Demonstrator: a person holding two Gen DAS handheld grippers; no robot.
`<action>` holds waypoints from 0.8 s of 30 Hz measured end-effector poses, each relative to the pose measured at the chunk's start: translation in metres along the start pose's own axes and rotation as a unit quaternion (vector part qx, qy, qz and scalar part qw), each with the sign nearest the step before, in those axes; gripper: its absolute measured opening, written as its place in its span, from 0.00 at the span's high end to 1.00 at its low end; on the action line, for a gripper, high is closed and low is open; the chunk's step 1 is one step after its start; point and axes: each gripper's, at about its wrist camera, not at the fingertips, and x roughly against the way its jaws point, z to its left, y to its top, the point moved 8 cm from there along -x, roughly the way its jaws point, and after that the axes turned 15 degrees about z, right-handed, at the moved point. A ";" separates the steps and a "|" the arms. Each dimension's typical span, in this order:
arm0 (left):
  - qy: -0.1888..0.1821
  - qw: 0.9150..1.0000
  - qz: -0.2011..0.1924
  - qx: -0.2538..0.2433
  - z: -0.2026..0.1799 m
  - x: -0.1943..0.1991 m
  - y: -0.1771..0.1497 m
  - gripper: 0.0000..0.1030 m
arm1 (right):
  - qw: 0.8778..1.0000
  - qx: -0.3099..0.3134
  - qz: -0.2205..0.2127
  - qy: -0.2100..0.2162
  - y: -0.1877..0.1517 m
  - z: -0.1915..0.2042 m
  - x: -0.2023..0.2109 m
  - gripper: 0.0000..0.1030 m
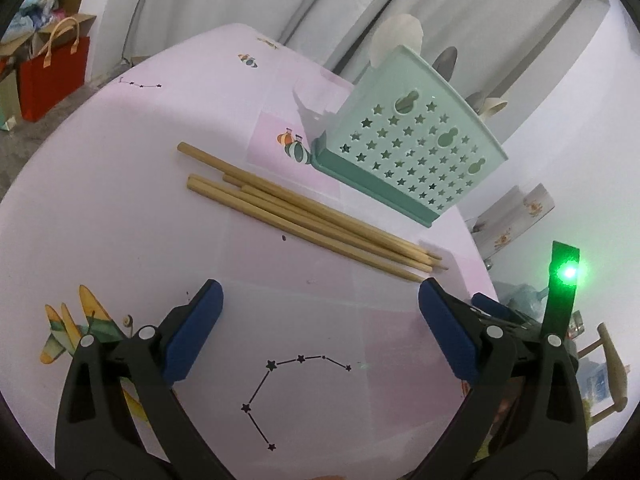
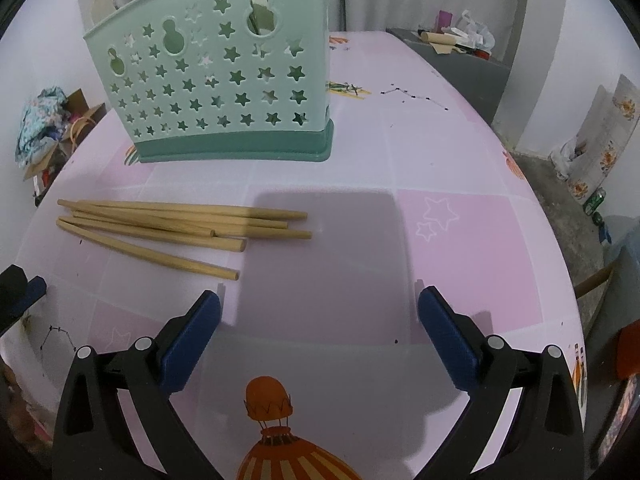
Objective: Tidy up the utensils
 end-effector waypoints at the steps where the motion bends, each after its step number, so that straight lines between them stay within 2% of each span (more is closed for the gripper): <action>1: 0.001 1.000 0.000 -0.001 0.000 0.000 0.000 0.08 | 1.000 -0.001 -0.001 -0.001 -0.001 0.000 0.000 0.06; 4: 0.001 1.000 0.000 -0.004 0.000 0.000 0.000 0.08 | 1.000 -0.003 -0.005 -0.003 -0.002 -0.001 0.001 0.06; 9: -0.022 1.000 0.000 0.005 0.001 0.002 0.001 0.08 | 1.000 -0.005 -0.008 -0.004 -0.005 -0.001 0.003 0.06; 24: -0.020 1.000 0.011 -0.001 0.001 0.001 0.002 0.08 | 1.000 -0.016 -0.010 -0.008 -0.009 -0.002 0.005 0.06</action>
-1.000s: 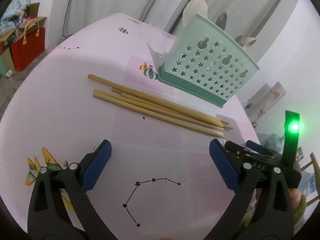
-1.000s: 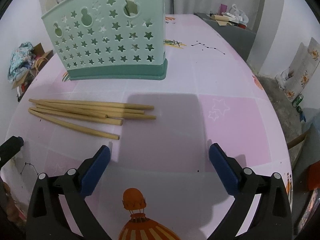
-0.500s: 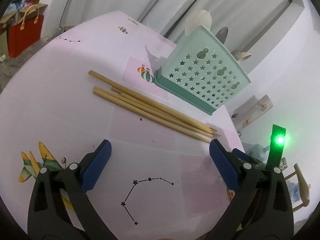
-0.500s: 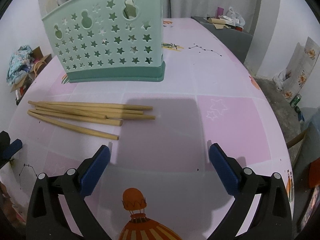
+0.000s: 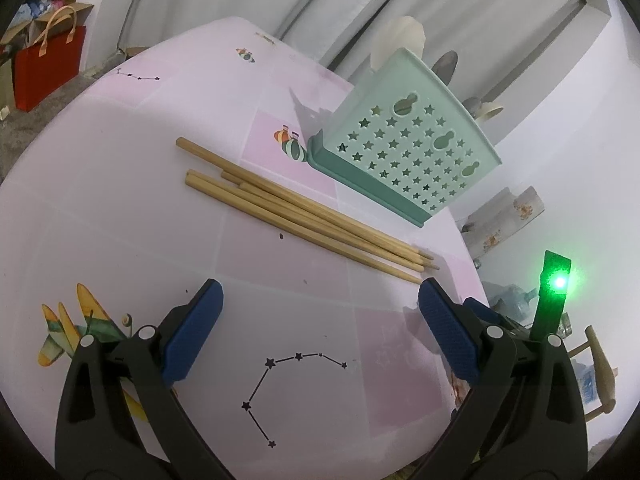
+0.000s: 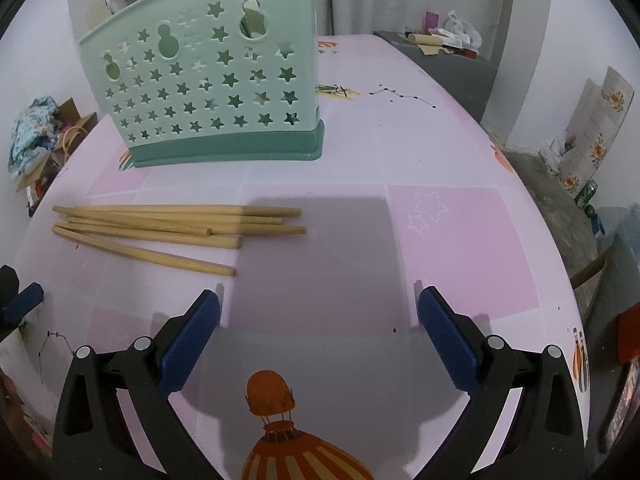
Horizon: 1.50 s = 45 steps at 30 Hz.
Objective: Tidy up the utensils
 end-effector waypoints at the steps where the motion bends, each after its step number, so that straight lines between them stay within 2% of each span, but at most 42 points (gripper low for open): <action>1: 0.005 1.000 0.002 -0.004 0.000 -0.001 0.000 0.08 | 1.000 0.001 -0.001 0.000 0.000 0.000 0.000 0.06; 6: 0.035 0.999 0.014 -0.026 -0.004 -0.005 -0.003 0.08 | 1.000 0.002 -0.003 0.001 -0.001 -0.001 0.000 0.06; 15: 0.045 0.998 0.017 -0.029 -0.003 -0.006 -0.003 0.08 | 1.000 0.015 0.005 0.006 -0.001 0.000 0.001 0.06; 32: 0.093 0.995 0.027 -0.026 -0.007 -0.013 -0.001 0.08 | 0.998 0.057 0.009 0.024 -0.006 0.002 0.001 0.06; 37: 0.106 0.993 0.023 -0.042 -0.009 -0.013 -0.005 0.08 | 0.998 0.057 0.013 0.027 -0.007 0.001 0.002 0.06; 41: 0.107 0.992 0.021 -0.057 -0.009 -0.013 -0.006 0.08 | 0.998 0.037 0.013 0.047 -0.007 -0.001 0.006 0.06; 45: 0.127 0.987 0.028 -0.089 -0.013 -0.017 -0.009 0.08 | 0.998 0.019 0.004 0.052 -0.002 -0.001 0.016 0.07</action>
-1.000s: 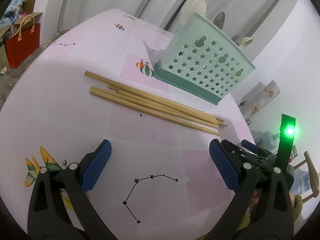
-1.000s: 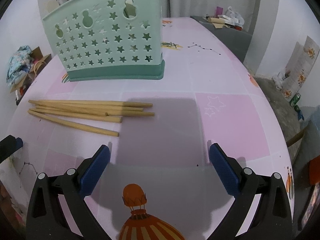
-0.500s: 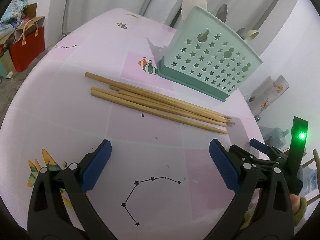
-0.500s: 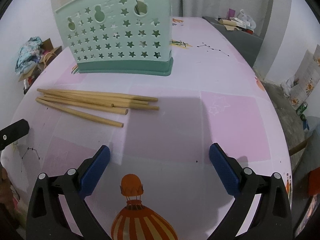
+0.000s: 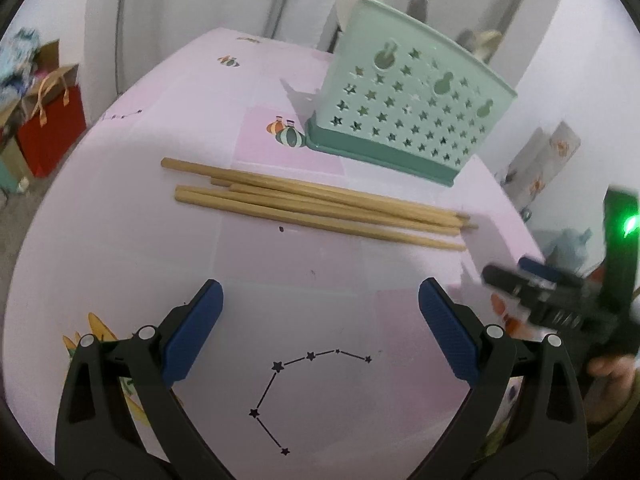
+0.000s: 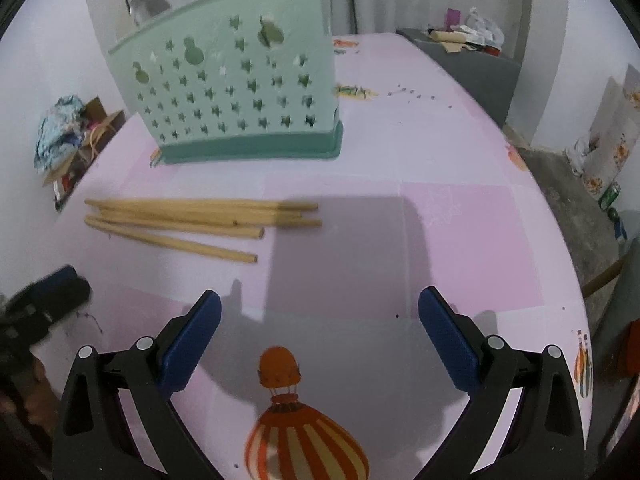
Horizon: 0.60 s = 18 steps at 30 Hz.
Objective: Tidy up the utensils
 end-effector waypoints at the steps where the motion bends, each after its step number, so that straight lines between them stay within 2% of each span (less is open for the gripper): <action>1: 0.003 1.000 0.000 -0.008 -0.001 -0.001 0.000 0.08 | 1.000 -0.003 -0.007 -0.002 0.003 0.002 0.004 0.07; 5: 0.003 0.999 0.004 -0.032 -0.004 -0.001 -0.003 0.08 | 1.000 -0.013 -0.024 -0.008 0.013 0.010 0.018 0.07; 8: -0.024 0.999 0.011 -0.041 -0.006 0.000 -0.004 0.08 | 0.999 -0.021 -0.046 -0.006 0.019 0.020 0.030 0.07; 11: -0.036 0.998 0.017 -0.052 -0.006 0.002 -0.006 0.08 | 0.998 -0.028 -0.062 0.007 0.025 0.031 0.038 0.08; 18: -0.029 0.998 0.021 -0.056 -0.003 0.002 -0.007 0.08 | 0.997 -0.025 -0.072 0.033 0.038 0.047 0.040 0.18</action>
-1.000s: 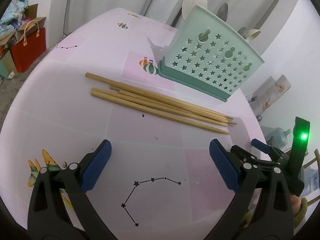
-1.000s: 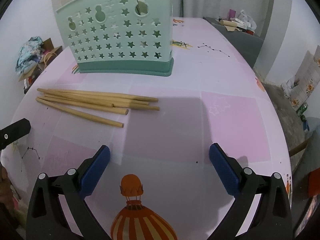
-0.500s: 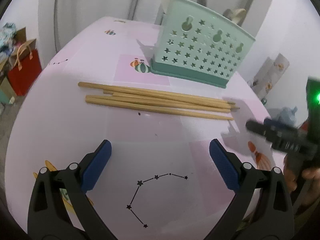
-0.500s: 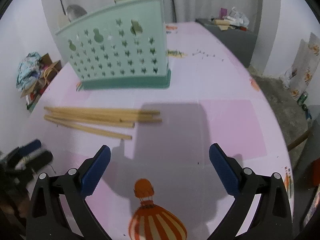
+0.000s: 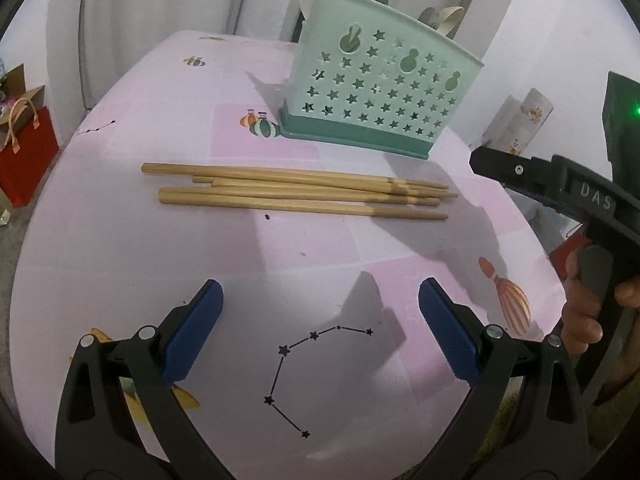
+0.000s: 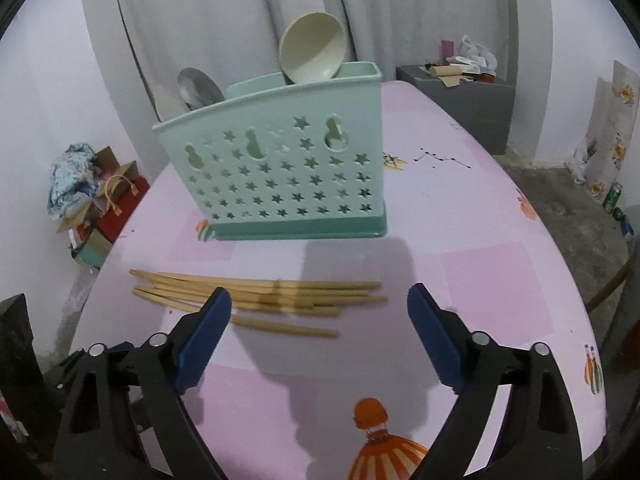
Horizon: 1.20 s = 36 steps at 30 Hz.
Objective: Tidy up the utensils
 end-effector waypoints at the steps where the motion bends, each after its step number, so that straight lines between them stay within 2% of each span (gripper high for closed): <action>1: 0.002 1.000 0.000 0.002 0.001 0.000 0.001 0.08 | 1.000 0.001 -0.003 0.003 0.003 0.000 0.001 0.19; 5: 0.016 1.000 -0.002 0.005 0.000 -0.002 0.001 0.08 | 1.000 -0.007 -0.016 0.026 0.004 -0.005 0.004 0.24; 7: 0.026 1.000 -0.007 0.006 0.001 -0.002 0.000 0.08 | 0.999 -0.012 -0.019 0.031 0.001 -0.010 0.003 0.29; 11: 0.034 0.999 -0.010 0.029 0.005 -0.001 0.001 0.08 | 0.999 -0.017 -0.008 0.041 -0.010 -0.018 -0.006 0.36; 14: 0.043 0.998 -0.018 0.051 0.014 0.003 0.003 0.08 | 0.999 -0.008 -0.004 0.042 -0.014 -0.019 -0.013 0.44; 16: 0.049 0.997 -0.024 0.062 0.020 0.006 0.004 0.08 | 0.999 0.003 -0.002 0.044 -0.015 -0.016 -0.017 0.53; 19: 0.055 0.995 -0.046 0.073 0.027 0.014 0.006 0.10 | 0.998 0.026 0.002 0.050 -0.013 -0.006 -0.019 0.62; 21: 0.064 0.993 -0.062 0.077 0.031 0.020 0.007 0.14 | 0.998 0.045 0.004 0.050 -0.011 0.002 -0.020 0.65; 25: 0.071 0.992 -0.082 0.068 0.033 0.028 0.011 0.30 | 0.996 0.071 0.009 0.053 -0.004 0.018 -0.026 0.73; 34: 0.068 0.994 -0.085 0.018 0.025 0.019 0.026 0.67 | 0.991 0.116 0.038 0.057 0.013 0.050 -0.053 0.85; 36: 0.067 0.994 -0.088 0.013 0.024 0.019 0.030 0.70 | 0.988 0.135 0.048 0.051 0.011 0.059 -0.061 0.86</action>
